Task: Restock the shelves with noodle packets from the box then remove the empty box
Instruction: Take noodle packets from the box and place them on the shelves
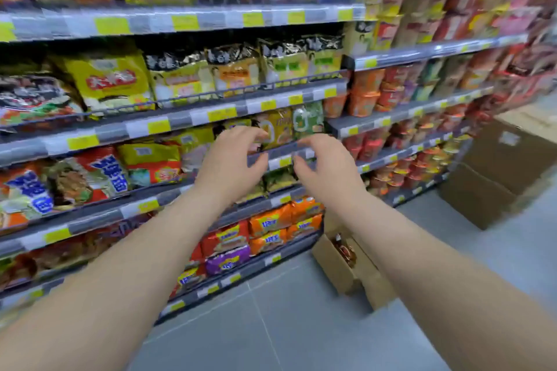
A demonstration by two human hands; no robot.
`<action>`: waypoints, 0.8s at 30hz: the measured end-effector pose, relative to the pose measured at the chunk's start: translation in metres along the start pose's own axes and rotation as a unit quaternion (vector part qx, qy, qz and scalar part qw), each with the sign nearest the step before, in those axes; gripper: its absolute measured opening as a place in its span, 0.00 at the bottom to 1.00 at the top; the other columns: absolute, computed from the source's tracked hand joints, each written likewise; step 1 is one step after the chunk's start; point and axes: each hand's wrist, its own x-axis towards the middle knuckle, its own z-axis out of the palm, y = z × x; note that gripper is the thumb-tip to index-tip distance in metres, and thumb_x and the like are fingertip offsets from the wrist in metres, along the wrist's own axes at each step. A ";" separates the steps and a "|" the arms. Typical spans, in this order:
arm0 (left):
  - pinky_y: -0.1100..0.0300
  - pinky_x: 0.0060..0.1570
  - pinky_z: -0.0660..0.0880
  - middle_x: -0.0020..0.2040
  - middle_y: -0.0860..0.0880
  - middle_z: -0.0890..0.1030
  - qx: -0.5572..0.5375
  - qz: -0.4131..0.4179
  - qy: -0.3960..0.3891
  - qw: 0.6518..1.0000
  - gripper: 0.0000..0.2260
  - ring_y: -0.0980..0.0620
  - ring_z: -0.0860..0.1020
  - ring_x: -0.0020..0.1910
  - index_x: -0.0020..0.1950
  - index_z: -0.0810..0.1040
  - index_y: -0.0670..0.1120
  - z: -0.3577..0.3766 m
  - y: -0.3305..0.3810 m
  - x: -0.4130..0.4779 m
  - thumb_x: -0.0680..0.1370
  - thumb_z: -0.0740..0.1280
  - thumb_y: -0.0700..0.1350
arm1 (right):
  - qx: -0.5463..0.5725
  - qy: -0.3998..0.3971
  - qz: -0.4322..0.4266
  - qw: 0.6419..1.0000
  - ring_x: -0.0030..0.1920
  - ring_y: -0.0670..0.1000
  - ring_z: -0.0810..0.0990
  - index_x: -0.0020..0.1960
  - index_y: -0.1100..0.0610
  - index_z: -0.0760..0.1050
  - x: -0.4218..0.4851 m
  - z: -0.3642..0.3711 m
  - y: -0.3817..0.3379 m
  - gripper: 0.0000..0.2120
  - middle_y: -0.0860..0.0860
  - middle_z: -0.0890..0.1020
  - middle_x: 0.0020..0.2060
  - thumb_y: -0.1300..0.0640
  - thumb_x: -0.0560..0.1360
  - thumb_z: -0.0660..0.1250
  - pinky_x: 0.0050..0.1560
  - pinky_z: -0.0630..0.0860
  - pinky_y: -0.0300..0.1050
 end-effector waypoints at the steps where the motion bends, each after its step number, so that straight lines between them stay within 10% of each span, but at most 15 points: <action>1: 0.56 0.60 0.66 0.60 0.49 0.77 -0.016 0.003 -0.020 1.000 0.15 0.48 0.72 0.62 0.62 0.75 0.48 0.020 0.020 -0.007 0.76 0.66 0.47 | -0.001 -0.002 0.020 1.000 0.60 0.52 0.75 0.62 0.57 0.74 -0.021 -0.011 0.023 0.15 0.52 0.78 0.58 0.54 0.77 0.63 0.59 0.71 0.47; 12: 0.56 0.60 0.68 0.60 0.49 0.77 -0.118 0.066 -0.204 0.970 0.15 0.49 0.73 0.61 0.62 0.76 0.48 0.211 0.196 -0.010 0.75 0.67 0.46 | -0.038 0.002 0.266 0.963 0.55 0.54 0.76 0.56 0.56 0.77 -0.164 -0.111 0.226 0.11 0.53 0.80 0.52 0.58 0.75 0.64 0.54 0.71 0.47; 24: 0.53 0.58 0.72 0.58 0.51 0.77 -0.172 0.109 -0.283 0.937 0.15 0.52 0.74 0.57 0.62 0.75 0.51 0.389 0.286 0.157 0.76 0.67 0.49 | -0.077 -0.019 0.378 0.922 0.62 0.52 0.73 0.64 0.55 0.73 -0.087 -0.152 0.426 0.16 0.51 0.77 0.61 0.56 0.77 0.62 0.58 0.67 0.42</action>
